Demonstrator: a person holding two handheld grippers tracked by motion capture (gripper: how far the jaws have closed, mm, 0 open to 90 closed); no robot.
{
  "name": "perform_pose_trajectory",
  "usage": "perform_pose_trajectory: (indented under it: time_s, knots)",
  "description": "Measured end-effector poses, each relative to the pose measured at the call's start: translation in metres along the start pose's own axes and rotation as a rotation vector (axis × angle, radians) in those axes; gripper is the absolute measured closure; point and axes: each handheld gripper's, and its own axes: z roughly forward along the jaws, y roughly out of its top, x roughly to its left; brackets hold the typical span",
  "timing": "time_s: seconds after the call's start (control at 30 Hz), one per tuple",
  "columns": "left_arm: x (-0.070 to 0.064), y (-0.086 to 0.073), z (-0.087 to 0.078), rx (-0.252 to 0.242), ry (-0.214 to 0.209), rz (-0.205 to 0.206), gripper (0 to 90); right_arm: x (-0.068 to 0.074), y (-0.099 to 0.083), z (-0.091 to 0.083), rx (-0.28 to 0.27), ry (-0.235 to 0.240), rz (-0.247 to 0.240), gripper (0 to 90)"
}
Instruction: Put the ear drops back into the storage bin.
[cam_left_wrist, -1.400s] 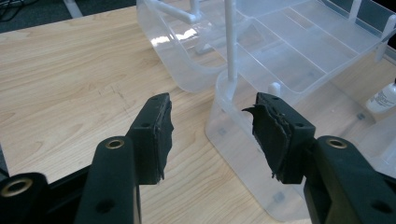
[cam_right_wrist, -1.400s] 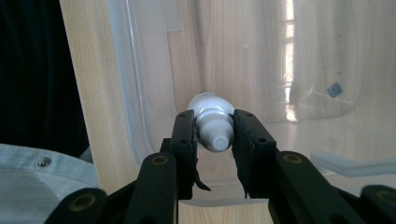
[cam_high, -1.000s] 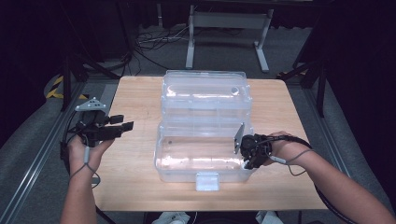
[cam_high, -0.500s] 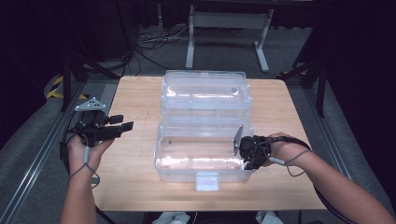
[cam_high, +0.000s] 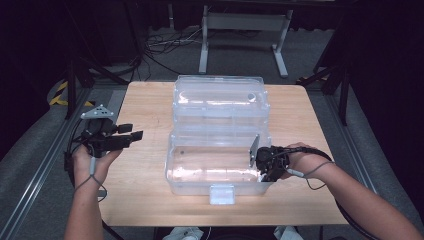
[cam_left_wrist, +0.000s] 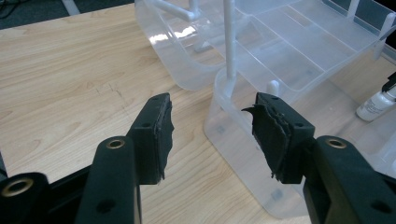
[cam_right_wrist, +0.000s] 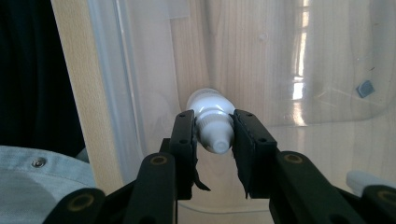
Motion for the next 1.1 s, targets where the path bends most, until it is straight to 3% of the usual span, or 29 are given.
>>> perform_pose_trajectory:
  time_s: [0.33, 0.47, 0.6, 0.7, 0.9, 1.1]
  knots:
    - [0.000, 0.000, 0.000, 0.003, 0.001, 0.001, 47.8, 0.002, -0.001, -0.008, -0.012, -0.005, -0.002, 65.3]
    - [0.000, 0.000, 0.000, 0.002, 0.002, 0.000, 47.8, 0.003, -0.002, -0.013, -0.042, -0.011, -0.002, 64.9]
    - [0.000, 0.000, 0.000, 0.002, 0.004, 0.000, 47.8, 0.006, -0.003, -0.026, -0.056, -0.027, 0.016, 64.5]
    - [-0.001, 0.001, 0.001, 0.010, -0.007, 0.013, 49.2, 0.009, -0.005, -0.038, -0.097, -0.044, 0.010, 64.1]
    - [-0.006, 0.006, 0.003, 0.015, -0.034, 0.047, 50.5, 0.017, -0.004, -0.051, -0.144, -0.034, 0.003, 62.8]
    - [-0.013, 0.011, 0.002, 0.008, -0.046, 0.084, 52.1, 0.028, 0.002, -0.050, -0.180, -0.009, -0.006, 60.8]
